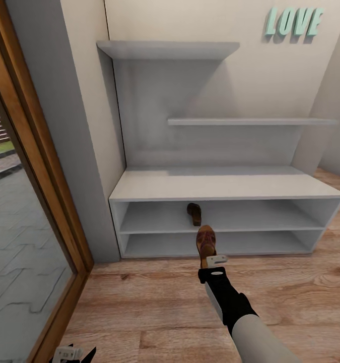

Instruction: Pick up the two gym shoes and the two sandals from the corridor floor and place them onto the hallstand (shoe rack) in the corridor, making sure they are on the rack and not on the floor. Arrange them so the two gym shoes are next to each other and the two sandals are next to each other.

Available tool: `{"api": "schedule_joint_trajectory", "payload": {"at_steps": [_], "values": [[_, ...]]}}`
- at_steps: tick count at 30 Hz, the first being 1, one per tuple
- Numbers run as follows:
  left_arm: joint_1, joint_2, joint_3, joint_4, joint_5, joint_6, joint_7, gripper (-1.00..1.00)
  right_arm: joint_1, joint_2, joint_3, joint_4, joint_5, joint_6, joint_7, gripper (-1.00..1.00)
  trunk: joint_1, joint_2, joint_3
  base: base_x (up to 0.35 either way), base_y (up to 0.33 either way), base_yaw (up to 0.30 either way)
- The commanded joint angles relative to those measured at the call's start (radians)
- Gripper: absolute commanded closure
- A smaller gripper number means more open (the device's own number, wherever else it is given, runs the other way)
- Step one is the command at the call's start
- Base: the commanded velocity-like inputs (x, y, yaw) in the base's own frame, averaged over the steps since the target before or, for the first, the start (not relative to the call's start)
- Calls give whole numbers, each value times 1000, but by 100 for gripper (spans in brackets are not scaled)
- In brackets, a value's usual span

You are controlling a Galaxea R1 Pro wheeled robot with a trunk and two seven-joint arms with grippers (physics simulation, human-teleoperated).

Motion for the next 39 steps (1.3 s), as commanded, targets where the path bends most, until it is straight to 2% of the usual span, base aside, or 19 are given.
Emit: {"api": "schedule_joint_trajectory", "payload": {"at_steps": [1, 6, 15, 25, 27, 36, 39], "values": [[-1, -1, 8, 1, -3, -2, -8, -100, 0, 0, 0, -2, 10, 8, 0, 100, 0, 0, -1, 17, 0, 0], [-1, -1, 8, 1, -3, -2, -8, -100, 0, 0, 0, -2, 10, 8, -1, 100, 0, 0, -1, 119, -89, 38], [-1, -2, 7, 1, -2, -2, -6, -100, 0, 0, 2, -2, 10, 14, -1, 100, 0, 0, -4, 172, -204, 240], [-1, -16, 7, 0, -5, -2, -1, -100, 0, 0, 9, -12, 10, 39, -4, 100, 0, 0, -11, 64, -64, 190], [-1, -17, 7, 0, -5, -2, -1, -100, 0, 0, 10, -17, 10, 100, -4, 100, 0, 0, -11, 3, -3, 32], [-1, -17, 7, 1, -5, -2, 0, -100, -1, 0, 10, -116, 8, 263, -3, 100, 0, 0, -11, 1, -1, 5], [-1, -17, 7, 1, -5, -2, 0, -100, -2, 0, 10, -122, 8, 276, -3, 100, 0, 0, -11, 0, 0, 0]]}}
